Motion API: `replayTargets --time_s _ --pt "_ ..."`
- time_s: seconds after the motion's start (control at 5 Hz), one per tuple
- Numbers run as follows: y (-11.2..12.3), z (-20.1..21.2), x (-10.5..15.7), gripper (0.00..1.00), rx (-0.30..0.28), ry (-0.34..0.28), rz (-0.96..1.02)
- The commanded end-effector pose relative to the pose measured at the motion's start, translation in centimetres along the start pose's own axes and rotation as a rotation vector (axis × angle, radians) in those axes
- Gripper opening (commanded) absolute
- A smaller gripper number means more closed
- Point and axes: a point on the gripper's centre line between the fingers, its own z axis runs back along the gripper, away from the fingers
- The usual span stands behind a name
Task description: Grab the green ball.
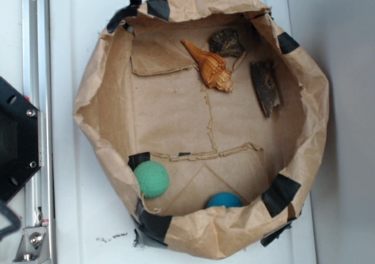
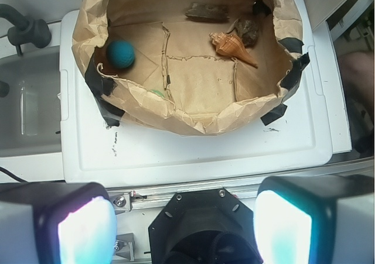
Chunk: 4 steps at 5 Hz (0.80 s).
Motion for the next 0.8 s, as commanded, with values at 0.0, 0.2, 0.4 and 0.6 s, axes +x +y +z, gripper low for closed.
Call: replayTargets --time_s 0.0,0.2,0.4,0.6 --pt "0.0 0.0 0.0 1.00 0.000 0.000 0.000" --pt "-0.1 0.4 5.1 1.00 0.041 -0.029 0.063" --pt "-0.2 0.5 8.0 1.00 0.065 -0.060 0.107" --pt "-0.3 -0.8 9.5 1.00 0.071 -0.066 0.170"
